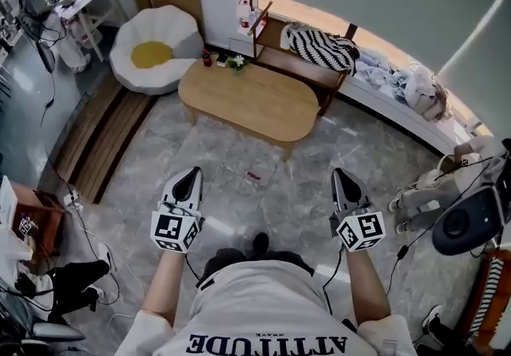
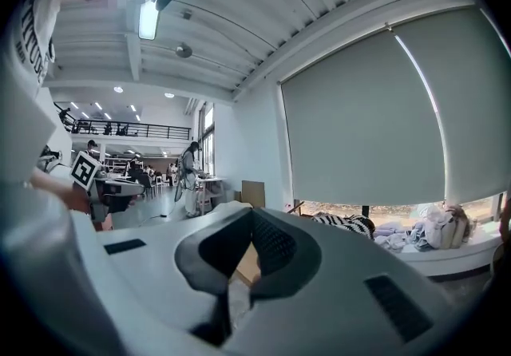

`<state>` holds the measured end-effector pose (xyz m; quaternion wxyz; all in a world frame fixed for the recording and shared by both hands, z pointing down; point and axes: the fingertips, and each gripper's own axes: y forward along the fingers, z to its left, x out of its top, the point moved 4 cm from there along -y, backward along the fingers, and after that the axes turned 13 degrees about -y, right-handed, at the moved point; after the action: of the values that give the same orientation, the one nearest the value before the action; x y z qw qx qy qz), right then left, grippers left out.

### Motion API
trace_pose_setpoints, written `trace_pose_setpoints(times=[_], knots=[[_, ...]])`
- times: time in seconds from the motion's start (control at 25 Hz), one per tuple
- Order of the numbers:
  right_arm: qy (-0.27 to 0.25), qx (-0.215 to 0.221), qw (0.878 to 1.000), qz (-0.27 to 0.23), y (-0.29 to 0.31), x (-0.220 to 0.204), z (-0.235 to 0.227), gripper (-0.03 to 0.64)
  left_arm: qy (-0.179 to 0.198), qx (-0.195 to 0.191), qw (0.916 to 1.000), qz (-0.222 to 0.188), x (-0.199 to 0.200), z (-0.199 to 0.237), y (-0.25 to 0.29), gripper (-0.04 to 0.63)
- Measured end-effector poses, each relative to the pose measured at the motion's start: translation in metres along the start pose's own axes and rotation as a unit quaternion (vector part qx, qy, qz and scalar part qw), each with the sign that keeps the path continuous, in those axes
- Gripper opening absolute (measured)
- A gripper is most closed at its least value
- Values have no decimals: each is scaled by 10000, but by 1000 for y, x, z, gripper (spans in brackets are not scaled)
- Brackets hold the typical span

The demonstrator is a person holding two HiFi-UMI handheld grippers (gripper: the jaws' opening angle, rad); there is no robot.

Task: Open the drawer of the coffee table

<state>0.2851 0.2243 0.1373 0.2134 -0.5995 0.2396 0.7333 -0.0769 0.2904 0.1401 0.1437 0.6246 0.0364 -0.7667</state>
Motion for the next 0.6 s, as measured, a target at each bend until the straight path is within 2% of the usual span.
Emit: trace_pose_setpoints(times=[0.36,0.6], knots=[[60,105,9998,187,43,-8,-17,14,26,-5,9999,161,5,14,47,18],[23,66,9991,407,74,-26,-22,14,11,-170,9995,279,-2,34,87,18]])
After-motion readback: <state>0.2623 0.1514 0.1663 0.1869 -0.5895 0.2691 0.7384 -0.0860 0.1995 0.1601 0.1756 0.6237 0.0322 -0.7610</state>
